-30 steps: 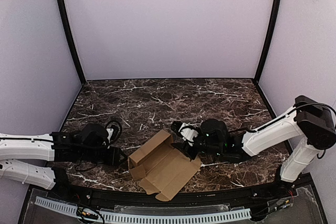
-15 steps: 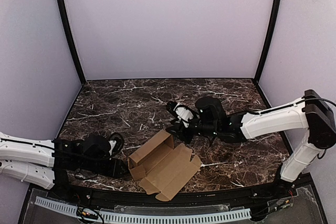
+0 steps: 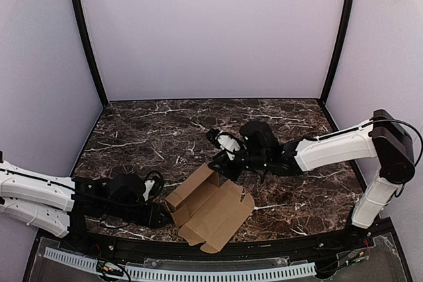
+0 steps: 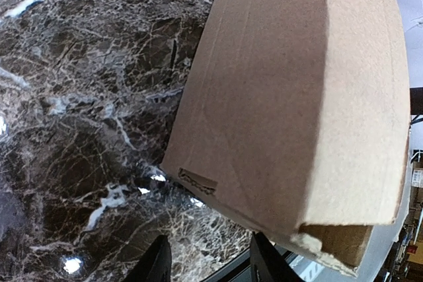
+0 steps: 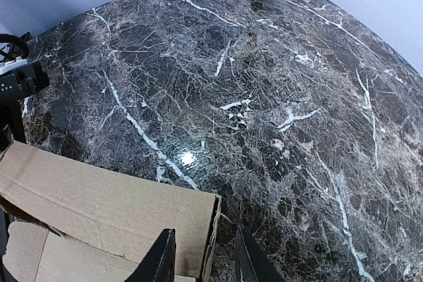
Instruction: Fold the paper box
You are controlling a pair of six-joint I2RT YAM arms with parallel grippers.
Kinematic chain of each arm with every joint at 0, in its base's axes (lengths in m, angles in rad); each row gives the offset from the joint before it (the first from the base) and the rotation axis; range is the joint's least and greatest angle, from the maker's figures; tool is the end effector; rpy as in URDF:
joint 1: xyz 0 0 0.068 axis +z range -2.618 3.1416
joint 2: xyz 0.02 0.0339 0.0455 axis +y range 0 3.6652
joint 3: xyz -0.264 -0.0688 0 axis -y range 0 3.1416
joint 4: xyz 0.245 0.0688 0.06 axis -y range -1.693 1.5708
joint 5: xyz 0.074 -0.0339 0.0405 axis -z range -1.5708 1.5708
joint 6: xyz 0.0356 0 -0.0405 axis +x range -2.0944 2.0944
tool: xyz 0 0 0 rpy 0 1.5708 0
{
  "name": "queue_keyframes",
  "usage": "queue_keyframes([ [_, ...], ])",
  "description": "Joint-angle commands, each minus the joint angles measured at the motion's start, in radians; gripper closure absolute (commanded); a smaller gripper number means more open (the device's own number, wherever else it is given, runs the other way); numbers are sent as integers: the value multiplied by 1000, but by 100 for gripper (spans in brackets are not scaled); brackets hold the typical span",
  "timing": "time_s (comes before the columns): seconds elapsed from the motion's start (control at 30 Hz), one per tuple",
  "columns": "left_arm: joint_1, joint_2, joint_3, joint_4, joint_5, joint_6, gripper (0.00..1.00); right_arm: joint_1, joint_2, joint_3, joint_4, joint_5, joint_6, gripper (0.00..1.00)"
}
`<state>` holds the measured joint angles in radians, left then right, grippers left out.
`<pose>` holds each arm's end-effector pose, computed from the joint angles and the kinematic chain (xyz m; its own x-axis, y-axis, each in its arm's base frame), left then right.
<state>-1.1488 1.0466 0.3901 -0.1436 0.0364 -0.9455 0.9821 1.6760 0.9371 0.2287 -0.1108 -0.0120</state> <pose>0.0786 -0.1783 0.1614 -0.9196 0.0700 -0.3866 0.3015 0.7567 -0.5801 0.1992 0.3055 0.2020 -0.2606 -0.4118 -0.8732 -0.8833 0.4667 0.0435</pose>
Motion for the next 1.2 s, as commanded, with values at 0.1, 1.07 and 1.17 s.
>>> queue_keyframes([
  [0.1,-22,55,43,79,6,-12,59,-8,37,33,-3,-42,39,71],
  [1.07,-28,177,160,45,-184,74,57,-84,-110,-10,-113,6,98,55],
  [1.17,-28,179,166,48,-188,80,57,-101,-90,5,-135,-19,118,55],
])
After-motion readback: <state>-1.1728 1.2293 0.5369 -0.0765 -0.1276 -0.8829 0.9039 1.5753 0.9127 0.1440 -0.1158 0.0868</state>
